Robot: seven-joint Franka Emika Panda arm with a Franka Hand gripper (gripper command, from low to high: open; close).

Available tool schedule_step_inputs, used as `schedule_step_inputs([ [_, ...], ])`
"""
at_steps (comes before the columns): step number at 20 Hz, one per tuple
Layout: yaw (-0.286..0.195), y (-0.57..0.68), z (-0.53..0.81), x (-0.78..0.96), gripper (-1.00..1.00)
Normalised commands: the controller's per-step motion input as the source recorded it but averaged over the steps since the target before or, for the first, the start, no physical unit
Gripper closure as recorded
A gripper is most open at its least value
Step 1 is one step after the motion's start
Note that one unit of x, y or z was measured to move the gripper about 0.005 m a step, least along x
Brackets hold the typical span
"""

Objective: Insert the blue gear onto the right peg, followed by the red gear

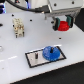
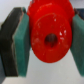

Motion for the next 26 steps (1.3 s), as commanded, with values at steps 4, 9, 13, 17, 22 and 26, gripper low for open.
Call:
schedule_step_inputs([
  [4,0.0,-0.3,0.13,0.77,1.0],
  [9,0.0,-0.27,0.06,0.74,1.0],
  [13,0.0,-0.26,0.02,0.57,1.0],
  [17,0.0,-0.21,-0.03,0.36,1.0],
  [22,0.0,-0.11,-0.07,0.08,1.0],
  [26,0.0,0.0,0.0,0.02,1.0],
])
